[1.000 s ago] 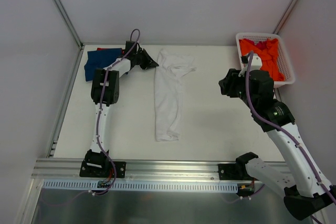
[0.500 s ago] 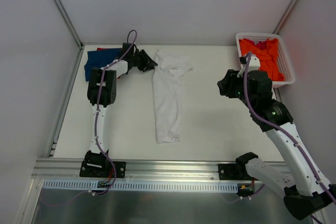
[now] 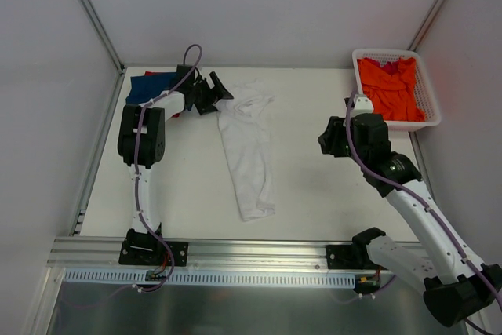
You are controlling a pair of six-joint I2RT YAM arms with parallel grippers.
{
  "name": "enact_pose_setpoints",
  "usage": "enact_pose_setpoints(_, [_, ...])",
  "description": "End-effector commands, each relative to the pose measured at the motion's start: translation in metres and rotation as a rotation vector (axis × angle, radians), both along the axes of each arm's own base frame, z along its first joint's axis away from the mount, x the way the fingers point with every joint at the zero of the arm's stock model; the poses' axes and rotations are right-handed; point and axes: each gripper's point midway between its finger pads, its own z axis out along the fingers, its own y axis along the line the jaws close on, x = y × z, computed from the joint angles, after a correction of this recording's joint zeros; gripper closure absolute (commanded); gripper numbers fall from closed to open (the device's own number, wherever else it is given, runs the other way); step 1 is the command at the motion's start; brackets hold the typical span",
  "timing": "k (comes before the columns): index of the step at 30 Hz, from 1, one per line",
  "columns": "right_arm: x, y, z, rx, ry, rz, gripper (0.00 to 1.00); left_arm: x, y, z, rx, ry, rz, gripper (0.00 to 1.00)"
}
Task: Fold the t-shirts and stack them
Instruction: Fold the tshirt
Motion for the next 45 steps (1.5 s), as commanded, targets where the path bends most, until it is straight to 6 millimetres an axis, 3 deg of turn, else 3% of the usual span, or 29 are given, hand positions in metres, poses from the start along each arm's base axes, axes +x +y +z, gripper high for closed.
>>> enact_pose_setpoints(1, [0.003,0.012,-0.014,0.037,0.023,0.020,0.50,-0.023,0.020,-0.004,0.098,0.036,-0.006,0.05])
enact_pose_setpoints(7, [0.005,0.020,-0.030,0.034,0.066,0.039,0.51,-0.020,0.022,0.009,0.175,0.017,-0.042,0.01])
enact_pose_setpoints(11, [0.007,0.023,-0.028,0.041,0.060,0.045,0.51,-0.022,0.046,0.011,0.428,0.040,0.022,0.01])
enact_pose_setpoints(13, [0.008,0.027,-0.029,0.042,0.065,0.054,0.51,-0.022,0.045,0.014,0.406,0.050,0.011,0.01])
enact_pose_setpoints(15, [0.008,0.028,-0.029,0.043,0.065,0.058,0.51,-0.018,0.023,0.027,0.214,0.020,-0.054,0.01])
enact_pose_setpoints(16, [0.008,0.029,-0.030,0.044,0.066,0.058,0.51,-0.025,0.000,0.042,0.095,-0.009,-0.155,0.01])
enact_pose_setpoints(18, [0.008,0.030,-0.031,0.045,0.068,0.057,0.51,-0.026,-0.024,0.061,0.077,-0.089,-0.227,0.02])
enact_pose_setpoints(19, [0.009,0.030,-0.032,0.046,0.066,0.057,0.51,-0.038,-0.053,0.077,0.086,-0.158,-0.332,0.01])
enact_pose_setpoints(23, [0.010,0.034,-0.037,0.044,0.083,0.067,0.51,-0.064,-0.114,0.125,0.000,-0.281,-0.525,0.01])
enact_pose_setpoints(27, [0.010,0.035,-0.041,0.039,0.089,0.071,0.50,-0.082,-0.137,0.161,-0.027,-0.352,-0.579,0.01])
enact_pose_setpoints(30, [0.010,0.035,-0.044,0.040,0.093,0.068,0.51,-0.094,-0.134,0.206,-0.028,-0.435,-0.564,0.01])
enact_pose_setpoints(33, [0.010,0.037,-0.048,0.043,0.099,0.073,0.51,-0.100,-0.124,0.211,0.005,-0.442,-0.523,0.01])
enact_pose_setpoints(41, [0.006,0.036,-0.057,0.030,0.135,0.066,0.51,-0.109,-0.081,0.125,0.098,-0.219,-0.389,0.01])
enact_pose_setpoints(42, [0.003,0.034,-0.062,0.028,0.151,0.062,0.51,-0.118,-0.076,0.111,0.085,-0.160,-0.371,0.01])
enact_pose_setpoints(44, [-0.001,0.033,-0.065,0.039,0.160,0.053,0.51,-0.129,-0.071,0.103,0.087,-0.124,-0.351,0.01])
enact_pose_setpoints(45, [-0.003,0.032,-0.068,0.045,0.167,0.046,0.51,-0.142,-0.065,0.083,0.101,-0.069,-0.340,0.01])
